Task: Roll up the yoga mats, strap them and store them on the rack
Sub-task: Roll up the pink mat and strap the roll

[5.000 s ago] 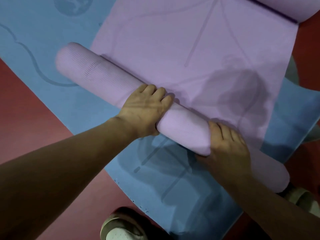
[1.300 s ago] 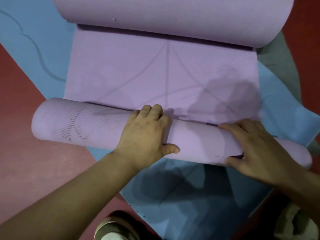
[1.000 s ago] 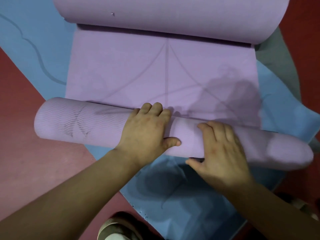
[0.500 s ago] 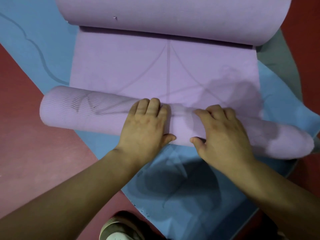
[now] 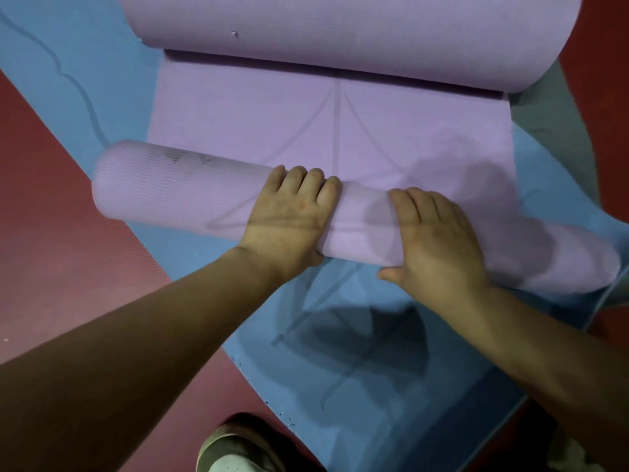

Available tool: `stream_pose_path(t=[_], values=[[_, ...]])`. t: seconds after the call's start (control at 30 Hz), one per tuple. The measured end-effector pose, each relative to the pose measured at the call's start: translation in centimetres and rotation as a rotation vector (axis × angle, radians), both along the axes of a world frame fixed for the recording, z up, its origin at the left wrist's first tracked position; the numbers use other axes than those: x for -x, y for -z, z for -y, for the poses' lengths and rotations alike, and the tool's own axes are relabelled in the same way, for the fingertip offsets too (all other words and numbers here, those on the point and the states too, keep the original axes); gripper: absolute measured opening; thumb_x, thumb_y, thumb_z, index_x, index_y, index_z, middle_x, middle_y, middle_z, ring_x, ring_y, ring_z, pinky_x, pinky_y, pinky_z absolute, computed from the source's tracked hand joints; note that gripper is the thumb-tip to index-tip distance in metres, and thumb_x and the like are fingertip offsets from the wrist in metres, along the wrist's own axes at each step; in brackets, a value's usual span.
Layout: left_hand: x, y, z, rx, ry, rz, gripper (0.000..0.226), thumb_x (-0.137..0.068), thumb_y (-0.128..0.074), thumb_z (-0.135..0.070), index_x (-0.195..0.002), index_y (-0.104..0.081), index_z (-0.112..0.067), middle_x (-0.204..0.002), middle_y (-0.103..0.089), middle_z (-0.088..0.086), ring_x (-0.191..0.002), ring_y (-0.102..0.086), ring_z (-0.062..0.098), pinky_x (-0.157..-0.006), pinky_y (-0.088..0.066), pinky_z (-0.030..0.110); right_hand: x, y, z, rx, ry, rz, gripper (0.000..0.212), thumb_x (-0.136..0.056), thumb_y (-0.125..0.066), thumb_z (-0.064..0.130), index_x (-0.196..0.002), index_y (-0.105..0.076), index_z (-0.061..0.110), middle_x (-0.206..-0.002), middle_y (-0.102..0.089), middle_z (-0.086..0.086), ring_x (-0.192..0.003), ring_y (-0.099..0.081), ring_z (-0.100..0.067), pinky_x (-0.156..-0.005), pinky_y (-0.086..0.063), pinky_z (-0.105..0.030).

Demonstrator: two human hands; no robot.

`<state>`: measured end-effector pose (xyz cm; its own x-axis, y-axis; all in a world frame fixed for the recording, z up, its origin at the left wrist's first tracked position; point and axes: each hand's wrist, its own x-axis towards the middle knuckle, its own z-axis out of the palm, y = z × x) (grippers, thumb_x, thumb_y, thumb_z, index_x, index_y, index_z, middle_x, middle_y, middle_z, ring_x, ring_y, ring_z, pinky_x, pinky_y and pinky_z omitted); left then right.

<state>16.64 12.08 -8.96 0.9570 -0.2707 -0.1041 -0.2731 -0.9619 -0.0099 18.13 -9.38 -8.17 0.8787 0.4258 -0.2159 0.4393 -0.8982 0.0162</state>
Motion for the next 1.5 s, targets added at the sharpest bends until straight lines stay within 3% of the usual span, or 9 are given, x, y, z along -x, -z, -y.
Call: stream_pose_path(t=[0.33, 0.53, 0.7, 0.97, 1.07, 1.17, 1.33, 1.43, 1.5], values=[[2.1, -0.6, 0.6, 0.065, -0.013, 0.1, 0.09, -0.042, -0.086, -0.036, -0.12, -0.053, -0.007, -0.101, -0.057, 0.01, -0.09, -0.055, 0.033, -0.088, -0.044, 0.045, 1.2, -0.6, -0.1, -0.092, -0.02, 0.165, 0.079, -0.049, -0.074, 0.016, -0.124, -0.054, 0.005, -0.104, -0.057, -0.013, -0.089, -0.053, -0.037, -0.081, -0.048, -0.044], [10.2, -1.7, 2.3, 0.157, -0.078, 0.012, 0.09, -0.038, -0.085, -0.029, -0.117, -0.048, -0.009, -0.1, -0.055, 0.012, -0.087, -0.052, 0.035, -0.081, -0.042, 0.046, 7.0, -2.2, 1.7, -0.13, -0.103, 0.052, 0.082, -0.046, -0.076, 0.03, -0.123, -0.061, 0.007, -0.108, -0.061, -0.013, -0.09, -0.058, -0.038, -0.081, -0.05, -0.045], [12.6, -0.9, 2.9, 0.232, -0.164, -0.058, 0.091, -0.042, -0.084, -0.031, -0.122, -0.049, -0.011, -0.121, -0.057, 0.018, -0.111, -0.053, 0.04, -0.102, -0.042, 0.055, 8.2, -1.6, 2.1, -0.088, -0.079, -0.058, 0.085, -0.044, -0.082, 0.03, -0.125, -0.06, 0.016, -0.119, -0.056, -0.009, -0.102, -0.056, -0.034, -0.089, -0.048, -0.042], [10.0, -1.9, 1.4, 0.317, -0.212, -0.093, 0.091, -0.041, -0.09, -0.054, -0.114, -0.057, -0.011, -0.102, -0.054, 0.005, -0.089, -0.049, 0.025, -0.083, -0.045, 0.039, 4.3, -2.9, 1.6, -0.051, -0.158, -0.15, 0.104, -0.041, -0.079, 0.04, -0.136, -0.049, 0.01, -0.111, -0.055, -0.01, -0.098, -0.053, -0.034, -0.088, -0.05, -0.041], [9.4, -1.9, 0.8, 0.344, -0.227, -0.115, 0.084, -0.047, -0.089, -0.057, -0.11, -0.057, -0.013, -0.101, -0.057, 0.003, -0.092, -0.055, 0.028, -0.099, -0.043, 0.045, 3.6, -3.0, 1.4, -0.072, -0.149, -0.16, 0.094, -0.037, -0.085, 0.034, -0.122, -0.05, 0.016, -0.105, -0.06, -0.005, -0.096, -0.057, -0.032, -0.088, -0.04, -0.033], [8.6, -2.1, 0.2, 0.336, -0.27, -0.166, 0.084, -0.052, -0.086, -0.059, -0.118, -0.059, -0.016, -0.115, -0.057, 0.007, -0.108, -0.052, 0.032, -0.111, -0.035, 0.056, 2.7, -3.0, 1.6, -0.086, -0.153, -0.246, 0.087, -0.045, -0.086, 0.035, -0.123, -0.051, 0.021, -0.117, -0.059, -0.002, -0.105, -0.057, -0.031, -0.108, -0.034, -0.038], [7.4, -3.3, 0.3, 0.277, -0.28, -0.16, 0.076, -0.065, -0.076, -0.063, -0.123, -0.061, -0.017, -0.109, -0.053, 0.008, -0.101, -0.049, 0.03, -0.09, -0.045, 0.043, 0.8, -4.3, 1.8, -0.055, -0.17, -0.299, 0.091, -0.06, -0.081, 0.052, -0.142, -0.047, 0.032, -0.118, -0.044, 0.002, -0.107, -0.042, -0.022, -0.088, -0.043, -0.037], [6.7, -3.4, 0.0, 0.309, -0.287, -0.131, 0.069, -0.071, -0.071, -0.061, -0.12, -0.058, -0.014, -0.103, -0.057, 0.007, -0.097, -0.054, 0.031, -0.085, -0.046, 0.043, -0.2, -4.8, 1.2, 0.0, -0.147, -0.347, 0.09, -0.072, -0.072, 0.055, -0.149, -0.028, 0.039, -0.128, -0.043, 0.009, -0.118, -0.039, -0.017, -0.092, -0.04, -0.033], [6.3, -3.3, -0.2, 0.32, -0.31, -0.129, 0.063, -0.075, -0.059, -0.065, -0.114, -0.058, -0.015, -0.105, -0.058, 0.007, -0.095, -0.056, 0.032, -0.086, -0.045, 0.042, -0.6, -5.0, 1.1, -0.054, -0.085, -0.349, 0.081, -0.074, -0.073, 0.051, -0.142, -0.033, 0.035, -0.133, -0.049, 0.009, -0.121, -0.044, -0.018, -0.094, -0.043, -0.036]])
